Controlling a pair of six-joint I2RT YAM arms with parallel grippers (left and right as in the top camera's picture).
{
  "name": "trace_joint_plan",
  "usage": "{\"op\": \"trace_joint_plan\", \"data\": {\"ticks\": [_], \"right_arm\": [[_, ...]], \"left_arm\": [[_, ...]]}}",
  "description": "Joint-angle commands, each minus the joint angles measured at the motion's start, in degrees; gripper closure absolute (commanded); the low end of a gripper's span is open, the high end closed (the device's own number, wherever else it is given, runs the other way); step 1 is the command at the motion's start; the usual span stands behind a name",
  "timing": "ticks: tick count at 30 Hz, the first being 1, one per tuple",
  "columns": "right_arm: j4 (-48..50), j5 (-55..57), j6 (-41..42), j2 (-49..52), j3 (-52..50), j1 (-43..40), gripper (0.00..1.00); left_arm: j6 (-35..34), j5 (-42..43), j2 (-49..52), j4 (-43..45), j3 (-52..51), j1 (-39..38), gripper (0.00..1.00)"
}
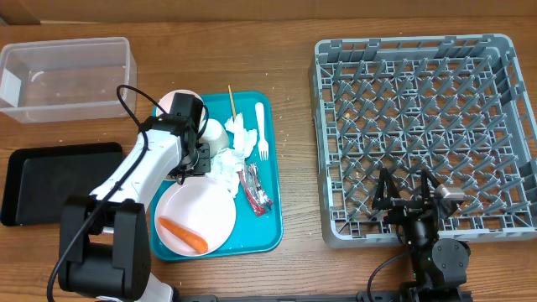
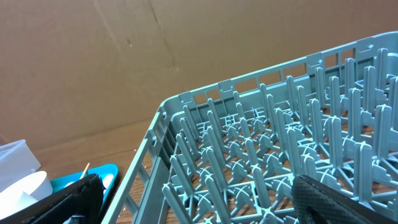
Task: Sort waste into correct bins and load items into the dishwasher rack
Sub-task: 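Reach the left gripper to the white bowl of rice and grasp its rim, then lift the white bowl with the left gripper and carry it over the black tray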
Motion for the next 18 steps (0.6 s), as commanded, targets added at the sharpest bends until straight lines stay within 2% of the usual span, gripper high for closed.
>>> {"op": "trace_joint_plan", "data": {"ticks": [1,4,8,15,18], "right_arm": [[0.4,0.7,-0.2,-0.7,-0.6,-0.3,0.00],[0.4,0.7,-0.2,-0.7,-0.6,-0.3,0.00],[0.4,0.7,-0.2,-0.7,-0.6,-0.3,0.00],[0.4,0.7,-0.2,-0.7,-0.6,-0.3,0.00],[0.4,0.7,-0.2,-0.7,-0.6,-0.3,0.00]], "left_arm": [[1.5,-0.7,0.5,0.4,1.0,0.0,0.71],[1.8,-0.6,0.5,0.7,1.0,0.0,0.71],[2.8,1.0,0.5,1.0,1.0,0.0,0.77],[4.2,3.0,0.5,1.7,1.0,0.0,0.78],[4.2,3.0,0.5,1.7,1.0,0.0,0.85]]}}
